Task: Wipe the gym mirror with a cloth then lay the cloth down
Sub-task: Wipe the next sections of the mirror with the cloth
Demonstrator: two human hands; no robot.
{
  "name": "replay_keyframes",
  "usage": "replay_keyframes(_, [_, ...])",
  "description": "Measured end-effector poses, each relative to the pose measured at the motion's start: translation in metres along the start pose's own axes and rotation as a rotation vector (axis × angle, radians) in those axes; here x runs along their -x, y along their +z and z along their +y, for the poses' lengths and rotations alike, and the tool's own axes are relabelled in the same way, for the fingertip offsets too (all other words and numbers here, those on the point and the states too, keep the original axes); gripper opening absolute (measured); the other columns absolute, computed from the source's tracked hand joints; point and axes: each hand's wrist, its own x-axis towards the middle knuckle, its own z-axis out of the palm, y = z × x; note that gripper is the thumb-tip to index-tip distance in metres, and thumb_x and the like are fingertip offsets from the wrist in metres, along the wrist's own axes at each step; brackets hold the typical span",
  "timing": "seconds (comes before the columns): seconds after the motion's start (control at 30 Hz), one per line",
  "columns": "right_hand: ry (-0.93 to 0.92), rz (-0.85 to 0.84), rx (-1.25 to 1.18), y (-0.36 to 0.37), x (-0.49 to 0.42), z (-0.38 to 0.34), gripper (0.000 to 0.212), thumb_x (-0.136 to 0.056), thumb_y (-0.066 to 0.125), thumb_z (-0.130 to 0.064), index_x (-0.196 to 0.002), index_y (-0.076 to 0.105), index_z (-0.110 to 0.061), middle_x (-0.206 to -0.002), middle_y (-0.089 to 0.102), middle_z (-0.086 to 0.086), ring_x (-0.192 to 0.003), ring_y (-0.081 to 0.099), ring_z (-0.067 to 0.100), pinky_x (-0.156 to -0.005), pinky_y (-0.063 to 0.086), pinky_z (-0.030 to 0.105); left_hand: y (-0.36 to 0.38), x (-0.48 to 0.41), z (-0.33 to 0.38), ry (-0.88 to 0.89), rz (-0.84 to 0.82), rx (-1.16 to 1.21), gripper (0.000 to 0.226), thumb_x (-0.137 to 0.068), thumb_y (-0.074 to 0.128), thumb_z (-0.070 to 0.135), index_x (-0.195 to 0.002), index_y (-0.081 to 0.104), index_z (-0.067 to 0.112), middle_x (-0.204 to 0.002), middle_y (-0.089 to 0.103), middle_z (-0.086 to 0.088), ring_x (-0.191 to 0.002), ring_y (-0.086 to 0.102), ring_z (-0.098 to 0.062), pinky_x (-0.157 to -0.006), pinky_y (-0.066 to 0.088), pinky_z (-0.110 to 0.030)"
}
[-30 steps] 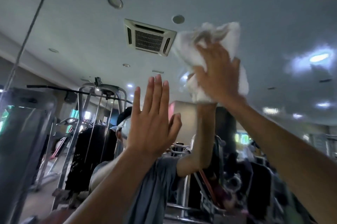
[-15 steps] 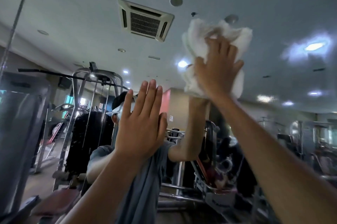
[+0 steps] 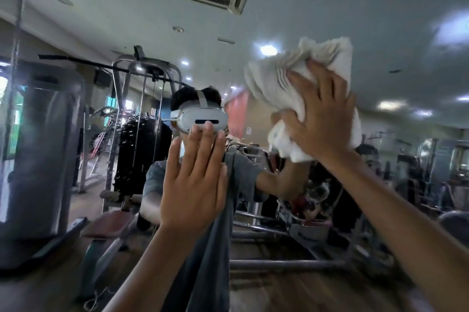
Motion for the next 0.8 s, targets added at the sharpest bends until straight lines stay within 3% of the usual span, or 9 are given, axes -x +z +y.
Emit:
replay_keyframes(0.07, [0.171, 0.068, -0.030, 0.007, 0.001, -0.035, 0.059, -0.088, 0.046, -0.049, -0.143, 0.048, -0.028, -0.155, 0.040, 0.004, -0.136, 0.032, 0.024, -0.102, 0.034, 0.054, 0.001, -0.001, -0.001, -0.003, -0.012, 0.002, 0.055, -0.105, 0.034, 0.026, -0.156, 0.031, 0.004, -0.163, 0.025, -0.016, -0.153, 0.020, -0.033, -0.123, 0.017, -0.055])
replay_keyframes(0.13, [0.185, 0.085, -0.063, 0.010, 0.019, -0.064, 0.059, -0.091, 0.045, -0.047, -0.146, 0.045, -0.027, -0.157, 0.036, 0.005, -0.139, 0.029, 0.022, -0.103, 0.033, 0.055, 0.001, 0.000, -0.003, -0.011, -0.027, 0.004, 0.055, -0.105, 0.033, 0.026, -0.156, 0.031, 0.005, -0.163, 0.024, -0.016, -0.152, 0.021, -0.034, -0.122, 0.018, -0.056])
replay_keyframes(0.37, [-0.300, -0.111, -0.029, 0.001, 0.163, -0.077, 0.061, -0.092, 0.040, -0.049, -0.148, 0.040, -0.026, -0.158, 0.031, 0.008, -0.144, 0.030, 0.028, -0.088, 0.035, 0.047, 0.000, 0.027, -0.003, -0.027, -0.052, 0.028, 0.068, -0.100, 0.038, 0.042, -0.154, 0.032, 0.002, -0.162, 0.024, -0.019, -0.151, 0.024, -0.037, -0.121, 0.022, -0.057])
replay_keyframes(0.47, [-0.395, -0.109, 0.013, -0.005, 0.189, -0.027, 0.055, -0.089, 0.045, -0.054, -0.137, 0.048, -0.028, -0.146, 0.039, 0.007, -0.133, 0.038, 0.029, -0.084, 0.038, 0.045, -0.004, 0.060, 0.003, -0.044, -0.049, 0.034, 0.057, -0.104, 0.036, 0.028, -0.155, 0.031, 0.003, -0.162, 0.028, -0.017, -0.151, 0.024, -0.034, -0.122, 0.021, -0.055])
replay_keyframes(0.53, [-0.227, -0.078, 0.061, -0.005, 0.173, -0.006, 0.057, -0.085, 0.049, -0.055, -0.136, 0.049, -0.029, -0.142, 0.042, 0.008, -0.126, 0.041, 0.031, -0.087, 0.038, 0.047, -0.004, 0.071, 0.005, -0.053, -0.045, 0.011, 0.055, -0.104, 0.037, 0.023, -0.155, 0.032, 0.003, -0.161, 0.030, -0.017, -0.151, 0.024, -0.033, -0.122, 0.022, -0.054])
replay_keyframes(0.67, [0.411, 0.073, -0.021, 0.007, 0.103, -0.049, 0.060, -0.087, 0.051, -0.051, -0.141, 0.053, -0.026, -0.149, 0.046, 0.010, -0.132, 0.035, 0.028, -0.100, 0.030, 0.048, -0.004, 0.072, 0.007, -0.072, -0.050, -0.002, 0.054, -0.105, 0.036, 0.022, -0.155, 0.032, 0.003, -0.162, 0.028, -0.016, -0.152, 0.023, -0.032, -0.123, 0.021, -0.053])
replay_keyframes(0.73, [0.506, 0.116, -0.064, 0.011, 0.091, -0.088, 0.060, -0.089, 0.049, -0.050, -0.143, 0.053, -0.024, -0.150, 0.046, 0.011, -0.134, 0.033, 0.026, -0.101, 0.029, 0.050, -0.005, 0.069, 0.006, -0.075, -0.055, 0.033, 0.053, -0.105, 0.035, 0.021, -0.155, 0.033, 0.004, -0.162, 0.029, -0.016, -0.152, 0.023, -0.032, -0.122, 0.022, -0.053])
replay_keyframes(0.8, [0.435, 0.072, -0.092, 0.011, 0.109, -0.120, 0.061, -0.091, 0.044, -0.049, -0.146, 0.049, -0.025, -0.155, 0.040, 0.011, -0.139, 0.032, 0.026, -0.101, 0.031, 0.051, -0.006, 0.075, 0.005, -0.071, -0.059, 0.060, 0.052, -0.105, 0.035, 0.021, -0.154, 0.035, 0.003, -0.161, 0.029, -0.016, -0.152, 0.024, -0.032, -0.123, 0.021, -0.052])
